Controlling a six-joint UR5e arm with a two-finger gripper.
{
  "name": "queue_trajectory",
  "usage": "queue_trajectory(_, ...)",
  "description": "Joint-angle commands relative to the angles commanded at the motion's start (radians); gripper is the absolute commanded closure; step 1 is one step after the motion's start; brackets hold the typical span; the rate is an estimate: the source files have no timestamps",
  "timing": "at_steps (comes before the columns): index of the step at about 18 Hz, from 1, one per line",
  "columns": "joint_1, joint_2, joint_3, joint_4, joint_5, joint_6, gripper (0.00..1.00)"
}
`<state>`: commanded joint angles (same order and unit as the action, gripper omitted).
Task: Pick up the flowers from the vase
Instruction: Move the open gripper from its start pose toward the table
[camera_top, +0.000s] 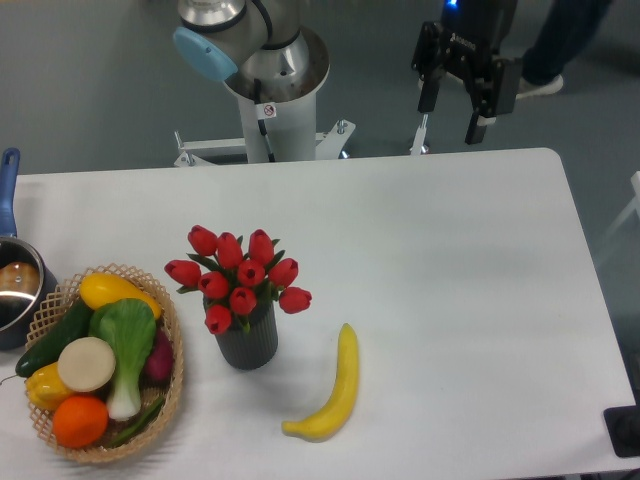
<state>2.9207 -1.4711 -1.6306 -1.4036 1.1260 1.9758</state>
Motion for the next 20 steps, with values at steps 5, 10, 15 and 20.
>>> queue_trajectory(5, -0.009, 0.006, -0.008, 0.005, -0.002, 0.002, 0.0)
queue_trajectory(10, -0.011, 0.021, -0.047, 0.017, -0.008, -0.021, 0.0)
queue_trajectory(15, -0.012, 0.037, -0.084, 0.035, -0.055, -0.113, 0.0)
queue_trajectory(20, -0.011, 0.061, -0.179, 0.135, -0.201, -0.256, 0.0)
